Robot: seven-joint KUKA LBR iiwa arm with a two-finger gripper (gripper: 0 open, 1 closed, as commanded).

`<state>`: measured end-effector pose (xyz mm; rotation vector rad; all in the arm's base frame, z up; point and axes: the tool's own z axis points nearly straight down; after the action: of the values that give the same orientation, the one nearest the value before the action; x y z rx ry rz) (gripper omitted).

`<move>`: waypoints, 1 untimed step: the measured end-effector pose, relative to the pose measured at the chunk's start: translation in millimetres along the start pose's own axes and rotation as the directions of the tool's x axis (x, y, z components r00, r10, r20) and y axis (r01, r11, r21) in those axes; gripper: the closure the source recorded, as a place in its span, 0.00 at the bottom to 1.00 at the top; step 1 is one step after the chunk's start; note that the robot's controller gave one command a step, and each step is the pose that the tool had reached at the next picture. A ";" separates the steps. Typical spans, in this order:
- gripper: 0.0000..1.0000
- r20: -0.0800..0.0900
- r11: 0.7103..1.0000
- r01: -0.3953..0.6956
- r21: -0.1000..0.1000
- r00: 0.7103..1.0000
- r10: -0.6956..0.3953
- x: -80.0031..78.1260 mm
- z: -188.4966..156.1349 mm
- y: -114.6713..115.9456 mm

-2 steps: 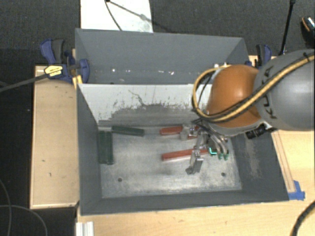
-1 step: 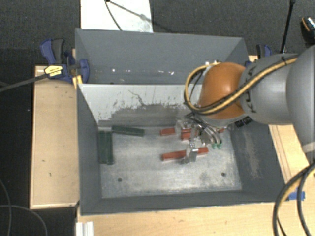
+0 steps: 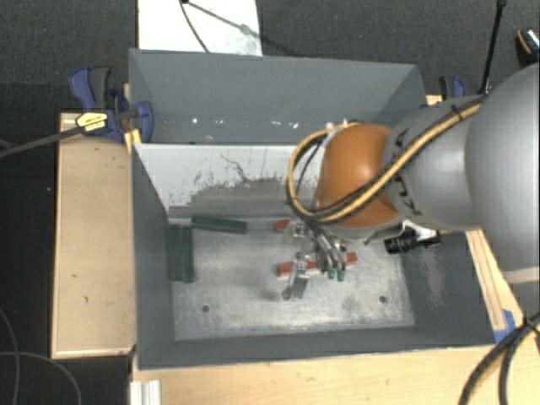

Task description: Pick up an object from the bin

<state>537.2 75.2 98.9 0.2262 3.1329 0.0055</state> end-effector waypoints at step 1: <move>0.00 -0.003 1.000 0.028 0.004 1.000 -0.028 -4.4 29.1 -33.2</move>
Offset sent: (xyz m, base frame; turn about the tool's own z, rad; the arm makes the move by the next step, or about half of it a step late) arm -0.0002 -0.0315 -0.0280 -0.0307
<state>536.7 41.8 69.7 0.1828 3.1391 -0.0009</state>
